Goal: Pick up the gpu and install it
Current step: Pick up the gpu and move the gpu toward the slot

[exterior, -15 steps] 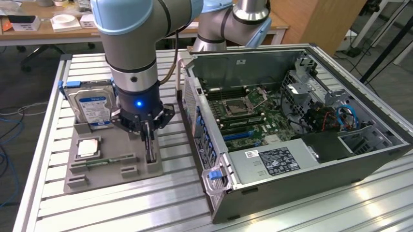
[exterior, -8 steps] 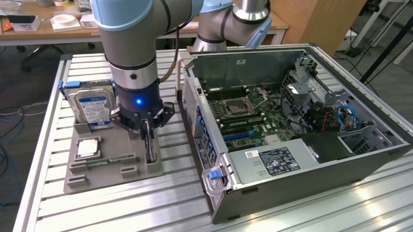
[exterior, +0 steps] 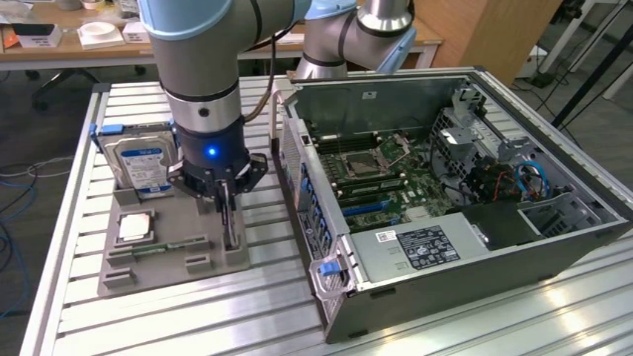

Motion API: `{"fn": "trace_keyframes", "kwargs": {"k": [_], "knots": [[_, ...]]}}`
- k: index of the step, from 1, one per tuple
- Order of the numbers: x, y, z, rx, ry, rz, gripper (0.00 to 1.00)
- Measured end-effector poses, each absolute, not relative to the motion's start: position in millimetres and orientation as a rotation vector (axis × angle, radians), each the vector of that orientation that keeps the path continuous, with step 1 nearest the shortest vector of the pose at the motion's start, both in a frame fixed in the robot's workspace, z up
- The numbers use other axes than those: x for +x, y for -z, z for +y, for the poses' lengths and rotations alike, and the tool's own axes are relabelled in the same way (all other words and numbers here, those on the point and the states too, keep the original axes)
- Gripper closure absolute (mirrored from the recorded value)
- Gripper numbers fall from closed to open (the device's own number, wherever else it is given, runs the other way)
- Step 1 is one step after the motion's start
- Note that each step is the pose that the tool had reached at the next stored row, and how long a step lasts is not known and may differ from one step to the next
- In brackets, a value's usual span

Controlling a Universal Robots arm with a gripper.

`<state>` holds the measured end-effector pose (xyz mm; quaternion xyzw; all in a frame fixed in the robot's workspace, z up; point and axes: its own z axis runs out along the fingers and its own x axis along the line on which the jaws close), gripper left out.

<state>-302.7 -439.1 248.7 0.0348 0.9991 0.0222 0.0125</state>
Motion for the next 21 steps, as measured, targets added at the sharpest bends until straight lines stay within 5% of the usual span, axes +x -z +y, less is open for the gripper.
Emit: {"fn": "trace_keyframes", "kwargs": {"k": [21], "knots": [[-302.7, -262.5, -439.2, 0.109, -0.069, 3.114, 0.74]]}}
